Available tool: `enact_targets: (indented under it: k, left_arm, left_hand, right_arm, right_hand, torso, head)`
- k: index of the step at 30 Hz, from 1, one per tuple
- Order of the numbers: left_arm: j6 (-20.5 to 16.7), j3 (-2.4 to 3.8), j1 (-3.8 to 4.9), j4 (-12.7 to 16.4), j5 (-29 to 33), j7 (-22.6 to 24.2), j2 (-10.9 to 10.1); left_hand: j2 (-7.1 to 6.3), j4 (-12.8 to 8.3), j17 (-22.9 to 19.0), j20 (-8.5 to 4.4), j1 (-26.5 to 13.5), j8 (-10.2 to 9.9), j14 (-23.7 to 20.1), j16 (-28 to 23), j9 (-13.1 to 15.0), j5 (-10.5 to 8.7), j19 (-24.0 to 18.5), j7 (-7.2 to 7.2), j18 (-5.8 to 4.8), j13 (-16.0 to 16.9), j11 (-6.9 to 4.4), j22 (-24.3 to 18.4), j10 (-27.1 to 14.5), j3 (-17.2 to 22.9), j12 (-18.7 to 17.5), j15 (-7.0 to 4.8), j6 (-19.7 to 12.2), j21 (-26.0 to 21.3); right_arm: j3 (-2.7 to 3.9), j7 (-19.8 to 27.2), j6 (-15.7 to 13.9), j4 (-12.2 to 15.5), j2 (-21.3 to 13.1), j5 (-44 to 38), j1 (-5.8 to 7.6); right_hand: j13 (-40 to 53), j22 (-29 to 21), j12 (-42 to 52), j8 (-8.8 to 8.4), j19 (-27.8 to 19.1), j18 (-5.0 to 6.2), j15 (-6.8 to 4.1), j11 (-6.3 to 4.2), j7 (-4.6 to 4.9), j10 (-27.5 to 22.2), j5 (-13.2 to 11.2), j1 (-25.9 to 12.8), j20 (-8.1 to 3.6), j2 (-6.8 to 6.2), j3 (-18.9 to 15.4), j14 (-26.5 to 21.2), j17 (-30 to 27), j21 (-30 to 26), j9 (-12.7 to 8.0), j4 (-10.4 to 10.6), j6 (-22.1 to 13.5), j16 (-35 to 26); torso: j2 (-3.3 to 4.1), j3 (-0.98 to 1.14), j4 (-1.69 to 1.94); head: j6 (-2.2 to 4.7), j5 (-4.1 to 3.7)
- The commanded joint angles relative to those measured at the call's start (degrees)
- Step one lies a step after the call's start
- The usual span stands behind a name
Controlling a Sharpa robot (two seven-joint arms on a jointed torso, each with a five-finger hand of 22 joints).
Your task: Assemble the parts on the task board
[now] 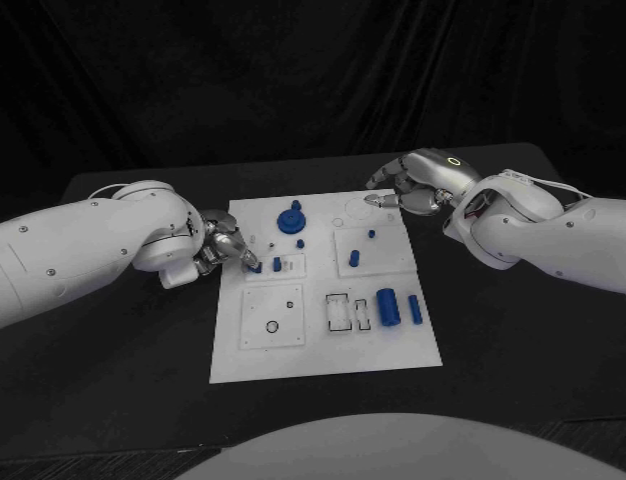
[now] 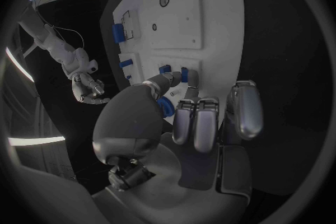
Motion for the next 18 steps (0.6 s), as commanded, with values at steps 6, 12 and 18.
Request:
enact_targets:
  k: [6, 12, 18]
  left_arm:
    - [1.6, -0.01, -0.16, -0.3, 0.1, -0.3, 0.1]
    - [2.0, -0.02, -0.16, -0.6, 0.1, -0.6, 0.2]
    - [2.0, -0.02, -0.16, -0.9, 0.1, 0.0, 0.3]
  left_hand:
    - [0.96, -1.2, 15.1, 0.03, 0.3, 0.3, 6.0, 0.2, 0.1, 0.20, -0.4, -0.41, 0.59, 15.1, 0.10, 6.6, 6.0, 1.2, 0.2, 0.14, 1.0, -0.3]
    - [1.59, 1.6, 15.1, 0.03, -2.0, -0.5, 6.0, 0.2, -1.0, -9.31, -0.6, -0.70, 0.66, 15.1, -0.01, 6.6, 6.0, -2.0, 0.2, 0.12, 0.9, -0.9]
    - [1.40, 6.2, 15.1, 0.15, -4.9, -1.9, 6.0, 0.2, -3.4, -17.00, -0.4, -0.56, 0.64, 15.1, 0.14, 6.9, 6.0, -8.0, 0.2, 0.24, 1.7, -1.2]
  right_arm:
    - [0.04, -1.4, 0.5, 0.0, 0.0, -0.1, -0.15]
    - [0.04, -1.5, 0.6, 0.0, 0.1, -0.1, -0.15]
    - [0.04, -1.6, 0.7, -0.1, 0.1, -0.1, -0.16]
  right_hand:
    - [-4.3, 6.8, -0.3, -0.26, -0.5, 1.16, -0.37, 0.01, 0.00, 0.1, 0.4, 1.1, -0.13, 0.04, 0.3, 1.9, 2.2, -0.6, -0.1, -0.1, 0.4, -0.3]
    - [-4.3, 6.8, -0.4, -0.32, -0.5, 1.18, -0.36, 0.02, 0.02, 0.0, 0.6, 1.6, -0.12, 0.01, 0.5, 1.9, 2.1, -0.8, -0.1, -0.1, 0.4, -0.4]
    - [-4.4, 6.8, -0.5, -0.55, -0.6, 1.20, -0.35, 0.05, 0.06, 0.0, 1.9, 2.7, -0.11, -0.21, 0.8, 1.9, 2.0, -1.0, -0.2, -0.3, 0.6, -0.5]
  torso:
    - [0.03, 0.07, -0.13]
    - [0.07, 0.09, -0.01]
    - [0.06, 0.05, -0.01]
  head:
    - [-0.01, 0.17]
    - [-0.01, 0.11]
    - [-0.01, 0.19]
